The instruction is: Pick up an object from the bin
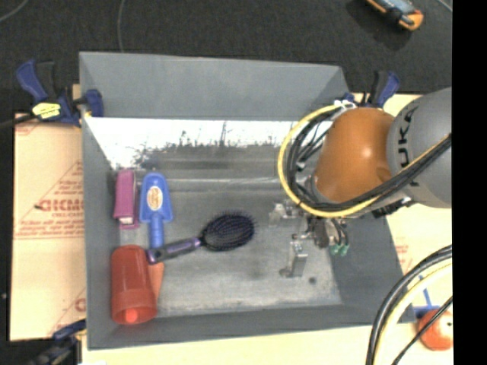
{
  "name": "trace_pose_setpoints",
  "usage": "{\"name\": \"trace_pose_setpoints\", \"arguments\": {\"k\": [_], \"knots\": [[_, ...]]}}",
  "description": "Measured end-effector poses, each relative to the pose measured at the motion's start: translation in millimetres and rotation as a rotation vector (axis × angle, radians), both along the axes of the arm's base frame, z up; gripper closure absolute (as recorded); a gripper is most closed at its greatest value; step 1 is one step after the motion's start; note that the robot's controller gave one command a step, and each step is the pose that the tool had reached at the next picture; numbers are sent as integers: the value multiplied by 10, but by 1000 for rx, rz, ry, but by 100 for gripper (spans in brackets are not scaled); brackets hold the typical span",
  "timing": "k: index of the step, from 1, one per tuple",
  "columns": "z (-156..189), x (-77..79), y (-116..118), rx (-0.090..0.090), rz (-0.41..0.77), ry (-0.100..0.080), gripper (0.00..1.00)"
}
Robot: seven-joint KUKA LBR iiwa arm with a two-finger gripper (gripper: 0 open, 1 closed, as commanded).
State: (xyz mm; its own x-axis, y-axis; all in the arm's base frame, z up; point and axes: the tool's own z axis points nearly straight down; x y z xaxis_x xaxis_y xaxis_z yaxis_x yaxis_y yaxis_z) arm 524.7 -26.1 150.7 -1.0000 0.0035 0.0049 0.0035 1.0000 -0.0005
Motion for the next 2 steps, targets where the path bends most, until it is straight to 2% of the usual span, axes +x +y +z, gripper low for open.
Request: {"name": "trace_pose_setpoints", "arguments": {"k": [1, 2], "knots": [[46, 16, -1, -1, 1, -8, 0], [-788, 617, 752, 1, -5, -13, 0]]}}
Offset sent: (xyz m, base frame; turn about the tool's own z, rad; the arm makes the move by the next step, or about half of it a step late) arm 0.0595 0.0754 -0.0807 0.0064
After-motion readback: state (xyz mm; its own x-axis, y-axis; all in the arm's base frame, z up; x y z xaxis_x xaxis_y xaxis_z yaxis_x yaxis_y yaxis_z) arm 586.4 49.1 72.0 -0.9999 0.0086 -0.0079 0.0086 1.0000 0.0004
